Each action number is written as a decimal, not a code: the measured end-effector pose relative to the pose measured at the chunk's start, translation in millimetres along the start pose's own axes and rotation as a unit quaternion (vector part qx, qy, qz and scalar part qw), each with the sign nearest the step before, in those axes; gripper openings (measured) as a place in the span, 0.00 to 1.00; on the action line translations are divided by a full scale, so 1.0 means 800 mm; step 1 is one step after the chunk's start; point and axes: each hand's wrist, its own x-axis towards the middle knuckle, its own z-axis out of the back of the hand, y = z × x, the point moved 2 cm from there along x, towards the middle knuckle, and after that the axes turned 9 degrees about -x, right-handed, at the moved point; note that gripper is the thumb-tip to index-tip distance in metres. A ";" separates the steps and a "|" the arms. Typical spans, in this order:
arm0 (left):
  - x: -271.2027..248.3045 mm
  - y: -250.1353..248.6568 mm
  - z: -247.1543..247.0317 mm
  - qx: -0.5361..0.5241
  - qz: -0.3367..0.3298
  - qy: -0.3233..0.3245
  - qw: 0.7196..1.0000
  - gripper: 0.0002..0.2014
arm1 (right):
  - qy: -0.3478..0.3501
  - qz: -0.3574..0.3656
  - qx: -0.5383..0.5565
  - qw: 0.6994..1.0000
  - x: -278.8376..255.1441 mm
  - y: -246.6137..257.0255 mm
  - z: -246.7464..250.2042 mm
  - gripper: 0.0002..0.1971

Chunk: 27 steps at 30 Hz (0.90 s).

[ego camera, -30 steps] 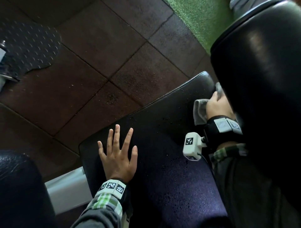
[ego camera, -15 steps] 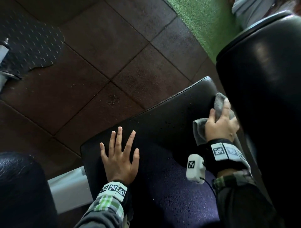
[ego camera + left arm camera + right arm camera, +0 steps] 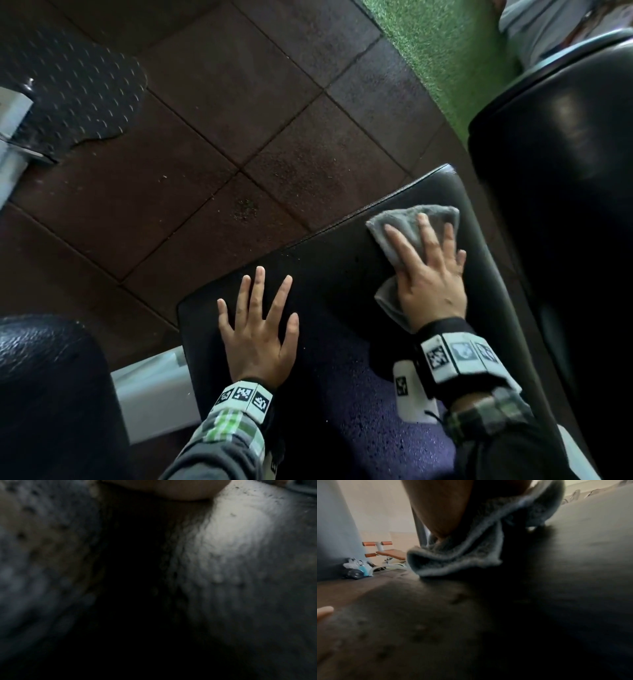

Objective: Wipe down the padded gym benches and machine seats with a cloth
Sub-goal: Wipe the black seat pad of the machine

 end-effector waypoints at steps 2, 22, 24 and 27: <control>0.000 0.000 0.000 0.000 0.001 -0.001 1.000 0.29 | -0.046 -0.066 0.022 0.997 -0.001 -0.023 0.009 0.29; 0.000 0.000 -0.001 -0.002 -0.002 -0.007 1.000 0.29 | -0.073 -0.077 0.065 0.992 -0.006 -0.045 0.017 0.27; 0.001 0.000 -0.001 -0.002 -0.001 -0.006 1.000 0.29 | -0.042 -0.133 0.103 0.985 0.014 -0.043 0.028 0.26; 0.000 0.000 -0.001 -0.003 0.000 -0.004 1.000 0.29 | -0.024 -0.175 0.087 0.980 0.044 -0.027 0.034 0.26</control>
